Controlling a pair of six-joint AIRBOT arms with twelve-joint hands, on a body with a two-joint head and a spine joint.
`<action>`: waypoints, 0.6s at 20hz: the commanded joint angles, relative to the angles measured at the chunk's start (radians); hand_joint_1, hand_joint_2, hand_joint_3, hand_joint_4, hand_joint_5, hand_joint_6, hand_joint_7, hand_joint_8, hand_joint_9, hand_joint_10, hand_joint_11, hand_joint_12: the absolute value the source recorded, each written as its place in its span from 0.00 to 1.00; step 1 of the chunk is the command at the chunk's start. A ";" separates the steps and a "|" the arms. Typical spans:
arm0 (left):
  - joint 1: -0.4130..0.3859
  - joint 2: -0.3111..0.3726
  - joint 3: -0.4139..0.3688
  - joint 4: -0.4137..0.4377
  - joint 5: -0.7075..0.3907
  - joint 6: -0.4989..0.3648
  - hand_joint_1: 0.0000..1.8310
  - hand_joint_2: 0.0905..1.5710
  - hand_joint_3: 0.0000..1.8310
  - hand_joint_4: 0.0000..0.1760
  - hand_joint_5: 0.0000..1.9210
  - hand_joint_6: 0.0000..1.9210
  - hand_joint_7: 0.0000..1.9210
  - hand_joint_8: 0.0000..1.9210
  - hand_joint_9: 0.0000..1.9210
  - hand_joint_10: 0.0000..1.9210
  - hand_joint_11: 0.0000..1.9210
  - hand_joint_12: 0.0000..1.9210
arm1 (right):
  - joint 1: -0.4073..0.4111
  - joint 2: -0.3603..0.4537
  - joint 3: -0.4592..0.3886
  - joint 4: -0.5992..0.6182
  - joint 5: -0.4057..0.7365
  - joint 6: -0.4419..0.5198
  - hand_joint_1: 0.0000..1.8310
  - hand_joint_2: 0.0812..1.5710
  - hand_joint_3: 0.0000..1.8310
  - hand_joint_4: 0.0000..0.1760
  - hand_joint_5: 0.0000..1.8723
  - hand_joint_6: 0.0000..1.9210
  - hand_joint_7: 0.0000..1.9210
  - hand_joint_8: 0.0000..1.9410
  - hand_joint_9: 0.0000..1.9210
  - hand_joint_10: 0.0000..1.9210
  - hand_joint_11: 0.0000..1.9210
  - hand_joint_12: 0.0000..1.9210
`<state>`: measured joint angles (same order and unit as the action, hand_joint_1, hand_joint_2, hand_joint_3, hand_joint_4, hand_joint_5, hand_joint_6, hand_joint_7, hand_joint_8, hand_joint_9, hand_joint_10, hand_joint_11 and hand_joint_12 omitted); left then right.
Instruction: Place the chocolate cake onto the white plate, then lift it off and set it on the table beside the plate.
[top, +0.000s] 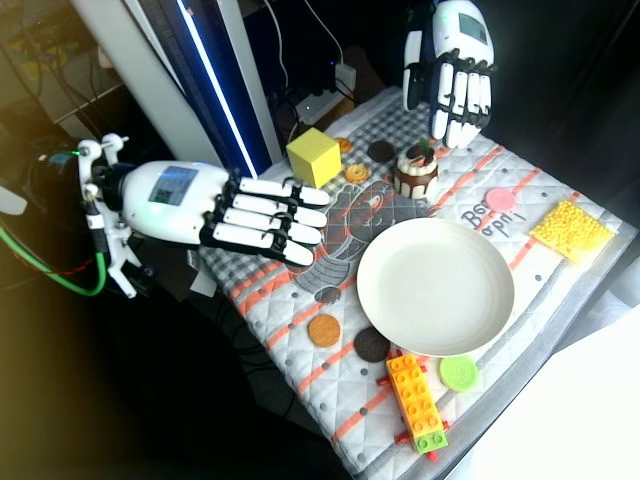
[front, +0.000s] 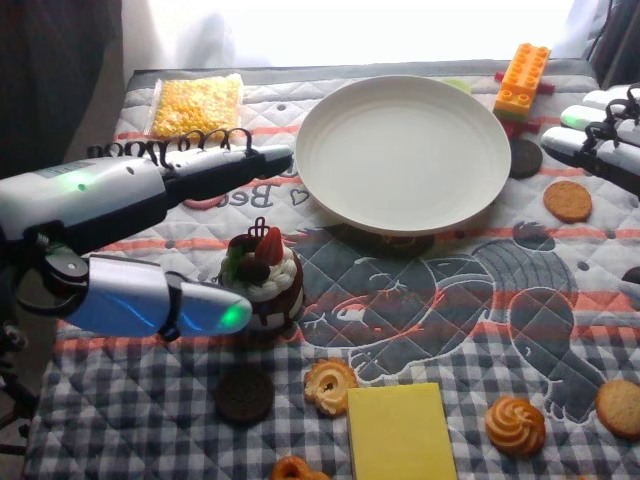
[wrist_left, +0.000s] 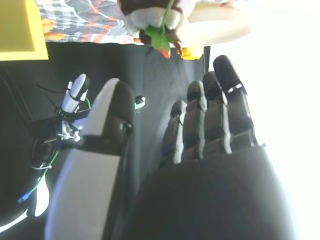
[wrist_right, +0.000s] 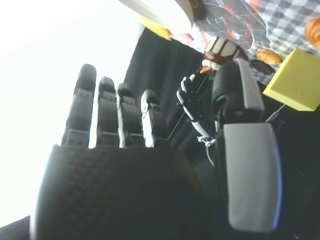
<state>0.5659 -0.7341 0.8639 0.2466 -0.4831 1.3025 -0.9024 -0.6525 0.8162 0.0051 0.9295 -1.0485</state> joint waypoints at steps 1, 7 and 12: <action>-0.009 -0.001 0.005 -0.018 -0.101 -0.007 0.28 0.71 0.01 0.60 0.00 0.00 0.00 0.00 0.00 0.00 0.00 0.00 | 0.010 0.005 0.004 0.013 0.125 -0.001 0.34 0.77 0.02 0.00 0.00 0.00 0.00 0.00 0.00 0.00 0.00 0.00; -0.012 -0.041 0.033 -0.017 -0.057 -0.007 0.29 0.71 0.00 0.52 0.00 0.00 0.00 0.00 0.00 0.00 0.00 0.00 | 0.008 0.000 0.004 0.018 0.130 -0.001 0.34 0.77 0.01 0.00 0.00 0.00 0.00 0.00 0.00 0.00 0.00 0.01; -0.033 -0.133 0.104 -0.017 0.062 -0.007 0.40 0.68 0.00 0.70 0.00 0.00 0.00 0.00 0.00 0.00 0.00 0.00 | 0.007 -0.002 0.004 0.023 0.135 -0.001 0.32 0.78 0.00 0.00 0.00 0.00 0.00 0.00 0.00 0.00 0.00 0.02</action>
<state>0.5423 -0.8757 0.9699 0.2424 -0.3305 1.3010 -0.9024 -0.6571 0.8162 0.0151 0.9352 -1.0485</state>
